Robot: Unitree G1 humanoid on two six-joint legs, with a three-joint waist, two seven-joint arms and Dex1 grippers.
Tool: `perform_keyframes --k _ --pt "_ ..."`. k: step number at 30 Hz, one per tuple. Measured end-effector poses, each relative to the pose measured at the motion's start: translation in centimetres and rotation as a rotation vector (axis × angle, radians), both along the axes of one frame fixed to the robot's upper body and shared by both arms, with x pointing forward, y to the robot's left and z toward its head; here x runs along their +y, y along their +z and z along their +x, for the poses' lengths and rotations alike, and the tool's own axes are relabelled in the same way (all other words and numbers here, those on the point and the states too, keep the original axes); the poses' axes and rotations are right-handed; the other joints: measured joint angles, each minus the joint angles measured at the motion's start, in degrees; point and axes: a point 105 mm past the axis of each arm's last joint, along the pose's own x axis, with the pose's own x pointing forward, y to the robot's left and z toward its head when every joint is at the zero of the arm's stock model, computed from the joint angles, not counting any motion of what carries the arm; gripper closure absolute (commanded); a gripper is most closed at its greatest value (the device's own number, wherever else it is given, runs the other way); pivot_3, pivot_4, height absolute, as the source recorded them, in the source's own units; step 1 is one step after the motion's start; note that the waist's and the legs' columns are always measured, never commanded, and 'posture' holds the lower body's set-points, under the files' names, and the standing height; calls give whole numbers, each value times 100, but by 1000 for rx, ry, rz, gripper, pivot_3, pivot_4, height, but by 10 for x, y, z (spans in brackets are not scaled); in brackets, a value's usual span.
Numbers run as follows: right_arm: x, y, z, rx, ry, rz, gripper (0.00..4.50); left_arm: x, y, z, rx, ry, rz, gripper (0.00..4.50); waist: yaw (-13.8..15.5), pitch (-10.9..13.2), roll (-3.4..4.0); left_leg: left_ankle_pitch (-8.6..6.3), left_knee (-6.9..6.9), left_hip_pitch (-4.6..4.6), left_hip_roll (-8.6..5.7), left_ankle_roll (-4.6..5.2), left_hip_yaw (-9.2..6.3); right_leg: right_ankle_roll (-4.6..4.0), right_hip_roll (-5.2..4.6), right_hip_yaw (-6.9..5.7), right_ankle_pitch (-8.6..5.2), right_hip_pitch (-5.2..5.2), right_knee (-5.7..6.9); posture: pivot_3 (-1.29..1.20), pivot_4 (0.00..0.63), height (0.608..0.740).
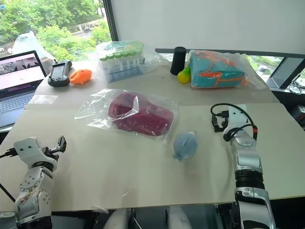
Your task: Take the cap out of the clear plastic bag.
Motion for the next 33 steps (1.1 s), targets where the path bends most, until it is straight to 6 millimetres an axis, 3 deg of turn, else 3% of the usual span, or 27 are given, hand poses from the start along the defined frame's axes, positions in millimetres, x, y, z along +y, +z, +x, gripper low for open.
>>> perform_keyframes --k 4,8,11,16,18,19,22,23,30,33 --pt "2 -1 -2 11 28 -8 0 -12 8 7 -7 -157 24 41 -2 1 -1 0 0 -1 1 0 -1 0 2 -2 0 -2 2 0 150 740" --pt "20 6 -4 61 190 -84 0 -53 34 11 -38 -533 57 41 -5 1 -1 0 0 -3 1 0 4 0 -1 1 -1 -2 -3 0 150 740" --pt "37 18 -11 132 358 -151 0 -101 45 -8 27 -900 139 41 -29 2 1 -1 -6 -1 4 -1 8 -5 0 3 -3 -7 -4 0 150 740" --pt "49 40 -39 281 643 -269 0 -144 55 -43 105 -1280 166 41 3 10 4 -1 -10 2 15 0 9 6 3 -9 -42 -16 8 0 150 740" --pt "53 55 -59 323 787 -337 0 -151 61 -51 116 -1365 182 41 2 12 6 -1 -19 6 22 0 7 0 12 -13 -49 -14 7 0 150 740" --pt "53 57 -79 395 890 -363 0 -154 61 -54 132 -1405 194 41 13 13 6 -2 -27 6 25 1 4 -4 15 -17 -54 -17 6 0 150 740" --pt "65 55 -127 572 1181 -343 0 -158 57 -61 174 -1474 190 41 4 12 5 -3 -50 22 32 2 4 -13 23 -19 -64 -12 2 0 150 740" --pt "71 55 -132 580 1231 -348 0 -160 56 -62 179 -1493 187 41 -18 12 4 -4 -50 29 39 1 13 -15 26 -17 -63 -12 3 0 150 740" --pt "105 44 -116 474 1322 -612 0 -171 57 -66 169 -1542 191 41 -41 17 0 -2 -38 45 37 -4 22 -56 25 -11 -75 -12 20 0 150 740" --pt "121 49 -106 380 1342 -729 0 -175 60 -67 161 -1554 191 41 -19 17 0 -2 -37 40 37 -3 24 -21 24 -11 -56 -14 19 0 150 740"
